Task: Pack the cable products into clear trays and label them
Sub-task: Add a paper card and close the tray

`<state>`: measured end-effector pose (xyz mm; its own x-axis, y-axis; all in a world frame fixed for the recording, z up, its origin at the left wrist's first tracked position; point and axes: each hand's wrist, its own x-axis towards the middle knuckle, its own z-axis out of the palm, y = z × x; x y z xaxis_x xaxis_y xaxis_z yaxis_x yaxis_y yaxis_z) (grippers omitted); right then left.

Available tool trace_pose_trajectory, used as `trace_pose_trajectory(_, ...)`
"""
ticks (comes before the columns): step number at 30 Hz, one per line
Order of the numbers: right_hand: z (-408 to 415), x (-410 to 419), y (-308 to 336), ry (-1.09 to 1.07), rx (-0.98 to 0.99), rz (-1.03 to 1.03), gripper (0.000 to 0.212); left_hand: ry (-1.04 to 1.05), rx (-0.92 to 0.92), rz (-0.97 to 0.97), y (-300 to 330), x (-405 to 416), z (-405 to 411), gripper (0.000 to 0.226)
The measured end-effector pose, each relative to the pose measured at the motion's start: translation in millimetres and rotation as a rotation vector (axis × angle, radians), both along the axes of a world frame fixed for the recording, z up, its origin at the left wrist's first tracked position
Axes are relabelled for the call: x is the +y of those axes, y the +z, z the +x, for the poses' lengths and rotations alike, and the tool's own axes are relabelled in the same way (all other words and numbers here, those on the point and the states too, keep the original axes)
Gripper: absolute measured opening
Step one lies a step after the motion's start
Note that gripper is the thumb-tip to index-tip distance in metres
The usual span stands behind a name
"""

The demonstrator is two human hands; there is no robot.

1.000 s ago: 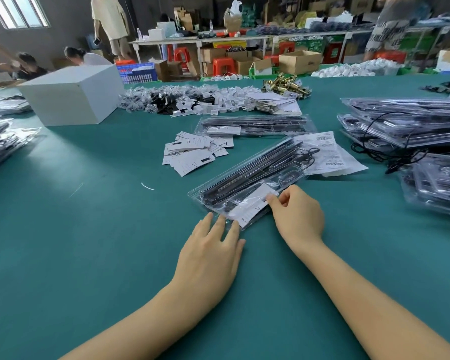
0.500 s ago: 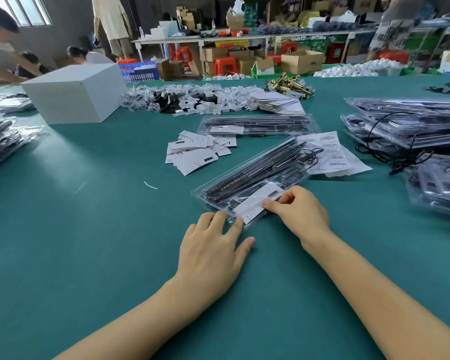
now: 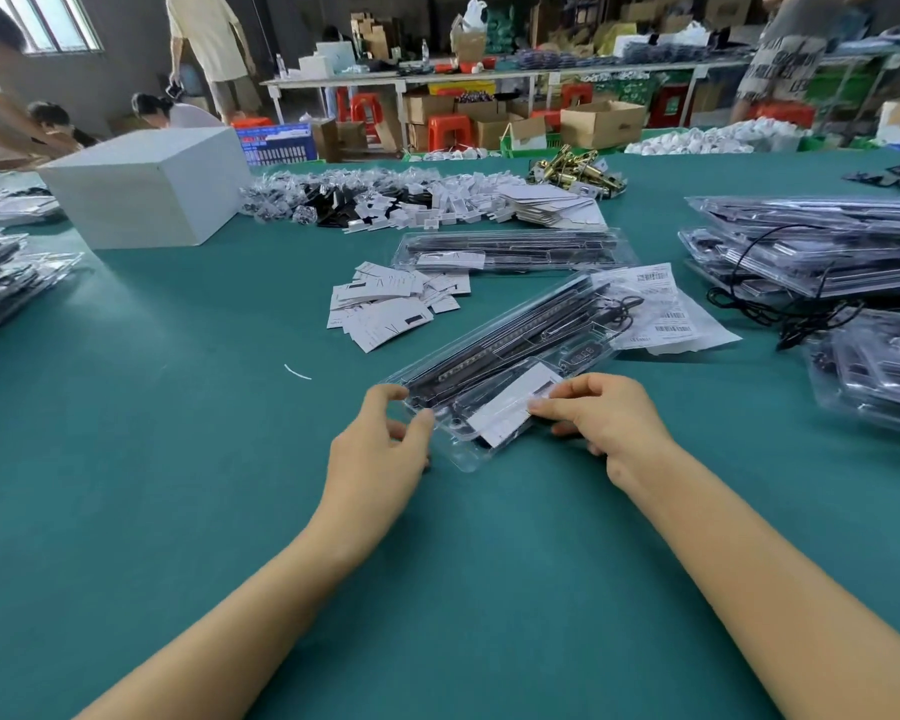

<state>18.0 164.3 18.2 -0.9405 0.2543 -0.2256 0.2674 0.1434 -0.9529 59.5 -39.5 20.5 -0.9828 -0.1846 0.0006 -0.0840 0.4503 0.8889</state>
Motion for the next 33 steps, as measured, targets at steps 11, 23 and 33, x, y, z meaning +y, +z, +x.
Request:
trace_pose_trajectory(11, 1.4, -2.7, -1.7, -0.064, 0.022, -0.015, 0.022, -0.056, -0.043, 0.24, -3.9, -4.9, -7.2, 0.036)
trace_pose_trajectory(23, 8.8, -5.4, -4.7, -0.068, 0.082, 0.049, 0.015, -0.112, 0.017, 0.135, -9.5, -1.4, -9.9, 0.022)
trace_pose_trajectory(33, 14.3, -14.8, -10.4, -0.195, 0.158, 0.153, 0.012, -0.131, 0.041, 0.067, -13.7, -1.1, -12.7, 0.025)
